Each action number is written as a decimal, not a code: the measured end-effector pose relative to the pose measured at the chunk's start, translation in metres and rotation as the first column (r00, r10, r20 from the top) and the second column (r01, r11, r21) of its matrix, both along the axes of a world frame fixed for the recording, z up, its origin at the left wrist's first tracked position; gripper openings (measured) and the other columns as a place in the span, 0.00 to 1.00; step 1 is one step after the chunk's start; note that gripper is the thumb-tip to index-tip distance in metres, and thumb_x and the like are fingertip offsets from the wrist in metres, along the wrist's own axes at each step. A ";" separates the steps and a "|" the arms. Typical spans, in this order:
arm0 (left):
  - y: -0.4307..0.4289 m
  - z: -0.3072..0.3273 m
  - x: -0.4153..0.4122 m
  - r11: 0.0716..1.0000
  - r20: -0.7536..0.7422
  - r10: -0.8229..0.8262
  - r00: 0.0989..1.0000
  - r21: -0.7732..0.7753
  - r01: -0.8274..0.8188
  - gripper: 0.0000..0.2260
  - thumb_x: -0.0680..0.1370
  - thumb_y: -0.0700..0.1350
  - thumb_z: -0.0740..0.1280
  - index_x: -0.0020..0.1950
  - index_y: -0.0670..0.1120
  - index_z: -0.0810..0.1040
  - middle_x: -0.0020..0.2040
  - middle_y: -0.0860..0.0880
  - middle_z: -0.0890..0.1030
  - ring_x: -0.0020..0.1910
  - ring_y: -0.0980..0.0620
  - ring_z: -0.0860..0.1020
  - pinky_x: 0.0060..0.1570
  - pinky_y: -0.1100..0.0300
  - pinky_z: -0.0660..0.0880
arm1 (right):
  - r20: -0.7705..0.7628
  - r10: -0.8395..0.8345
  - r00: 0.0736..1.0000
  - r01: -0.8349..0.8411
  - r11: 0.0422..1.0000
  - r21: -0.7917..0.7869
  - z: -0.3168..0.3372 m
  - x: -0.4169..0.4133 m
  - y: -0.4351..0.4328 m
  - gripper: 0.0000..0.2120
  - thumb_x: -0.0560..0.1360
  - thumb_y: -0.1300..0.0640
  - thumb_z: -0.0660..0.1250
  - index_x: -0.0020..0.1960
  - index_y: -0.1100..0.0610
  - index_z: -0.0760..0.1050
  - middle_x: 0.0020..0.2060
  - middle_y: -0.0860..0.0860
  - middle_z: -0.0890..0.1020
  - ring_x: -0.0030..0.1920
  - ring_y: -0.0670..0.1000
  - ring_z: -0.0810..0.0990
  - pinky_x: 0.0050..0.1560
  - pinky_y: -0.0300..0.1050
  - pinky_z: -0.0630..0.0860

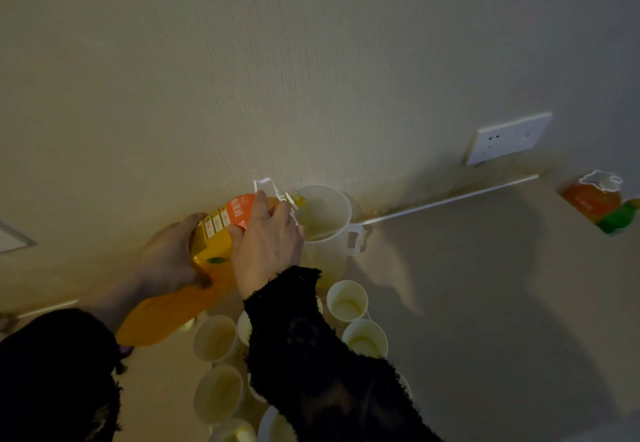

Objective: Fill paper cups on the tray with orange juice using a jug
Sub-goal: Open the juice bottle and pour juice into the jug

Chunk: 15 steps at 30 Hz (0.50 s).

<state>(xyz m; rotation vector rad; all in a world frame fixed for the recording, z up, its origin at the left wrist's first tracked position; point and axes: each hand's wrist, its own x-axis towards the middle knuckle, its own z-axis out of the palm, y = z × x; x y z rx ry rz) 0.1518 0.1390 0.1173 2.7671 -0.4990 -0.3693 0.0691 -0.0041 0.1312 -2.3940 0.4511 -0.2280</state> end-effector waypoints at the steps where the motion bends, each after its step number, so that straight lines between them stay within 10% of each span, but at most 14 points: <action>1: 0.000 0.000 0.000 1.000 0.003 -0.002 1.000 0.001 0.002 0.52 0.53 0.43 0.83 0.73 0.48 0.63 0.61 0.44 0.76 0.57 0.43 0.74 0.57 0.51 0.73 | -0.003 0.003 1.000 -0.003 1.000 0.000 0.000 0.000 0.000 0.31 0.79 0.45 0.60 0.76 0.54 0.52 0.65 0.58 0.67 0.64 0.57 0.69 0.66 0.53 0.61; 15: -0.001 0.001 0.000 1.000 -0.007 0.007 1.000 -0.007 -0.008 0.52 0.54 0.41 0.83 0.73 0.47 0.62 0.63 0.44 0.75 0.60 0.43 0.73 0.59 0.51 0.72 | 0.006 -0.006 1.000 0.006 1.000 0.001 -0.001 0.002 0.001 0.31 0.78 0.45 0.61 0.75 0.54 0.53 0.66 0.58 0.67 0.63 0.57 0.70 0.64 0.52 0.62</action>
